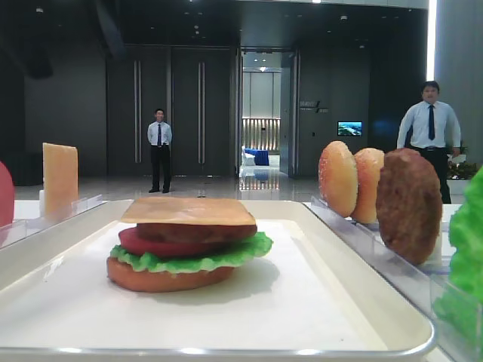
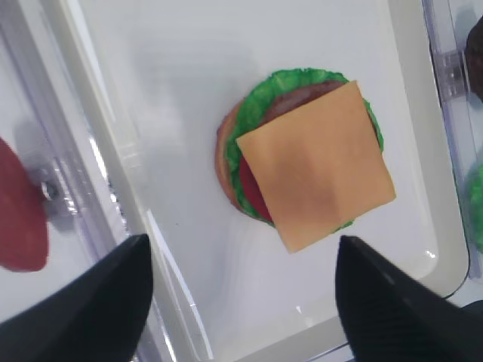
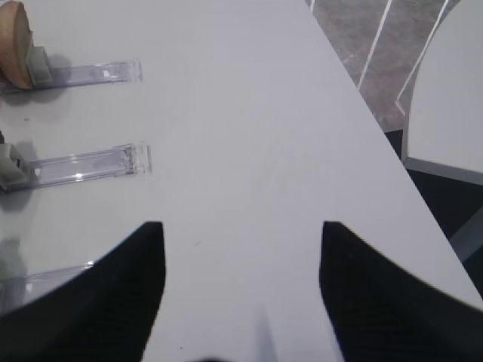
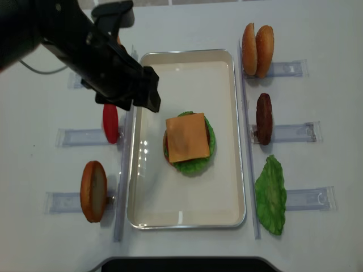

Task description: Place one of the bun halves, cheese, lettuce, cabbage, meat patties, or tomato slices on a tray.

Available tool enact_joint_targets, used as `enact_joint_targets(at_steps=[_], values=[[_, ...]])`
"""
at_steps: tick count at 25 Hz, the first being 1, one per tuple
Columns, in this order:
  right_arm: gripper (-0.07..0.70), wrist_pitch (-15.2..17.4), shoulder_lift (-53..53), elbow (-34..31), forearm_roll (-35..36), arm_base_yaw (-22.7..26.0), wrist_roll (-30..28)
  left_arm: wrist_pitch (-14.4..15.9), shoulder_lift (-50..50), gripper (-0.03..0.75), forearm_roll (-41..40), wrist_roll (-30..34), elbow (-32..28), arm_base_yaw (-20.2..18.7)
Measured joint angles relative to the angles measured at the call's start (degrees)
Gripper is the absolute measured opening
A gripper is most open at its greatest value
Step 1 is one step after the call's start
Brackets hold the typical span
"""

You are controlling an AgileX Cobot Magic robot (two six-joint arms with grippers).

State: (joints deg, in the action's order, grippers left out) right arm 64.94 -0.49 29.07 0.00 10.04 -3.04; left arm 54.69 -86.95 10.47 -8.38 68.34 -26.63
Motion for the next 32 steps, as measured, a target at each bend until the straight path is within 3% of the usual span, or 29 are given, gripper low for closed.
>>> enact_joint_targets(at_steps=[4, 10, 14, 20, 23, 28, 32], values=[[0.426, 0.0, 0.0, 0.0, 0.0, 0.0, 0.0, 4.76, 2.06, 0.572, -2.57, -1.23, 4.79, 0.06], [0.426, 0.0, 0.0, 0.0, 0.0, 0.0, 0.0, 7.69, 2.27, 0.572, -10.94, -4.47, 5.99, 1.4], [0.426, 0.0, 0.0, 0.0, 0.0, 0.0, 0.0, 10.44, 2.22, 0.572, -14.93, -3.2, 9.27, 9.38], [0.426, 0.0, 0.0, 0.0, 0.0, 0.0, 0.0, 10.34, 1.41, 0.572, -16.63, 2.32, 10.37, 28.17], [0.426, 0.0, 0.0, 0.0, 0.0, 0.0, 0.0, 9.45, 0.46, 0.572, -18.31, 2.58, 10.37, 34.03], [0.426, 0.0, 0.0, 0.0, 0.0, 0.0, 0.0, 9.58, 1.16, 0.56, -19.26, 2.58, 7.91, 36.05], [0.426, 0.0, 0.0, 0.0, 0.0, 0.0, 0.0, 10.87, 9.22, 0.556, -19.26, 1.71, -3.0, 36.05]])
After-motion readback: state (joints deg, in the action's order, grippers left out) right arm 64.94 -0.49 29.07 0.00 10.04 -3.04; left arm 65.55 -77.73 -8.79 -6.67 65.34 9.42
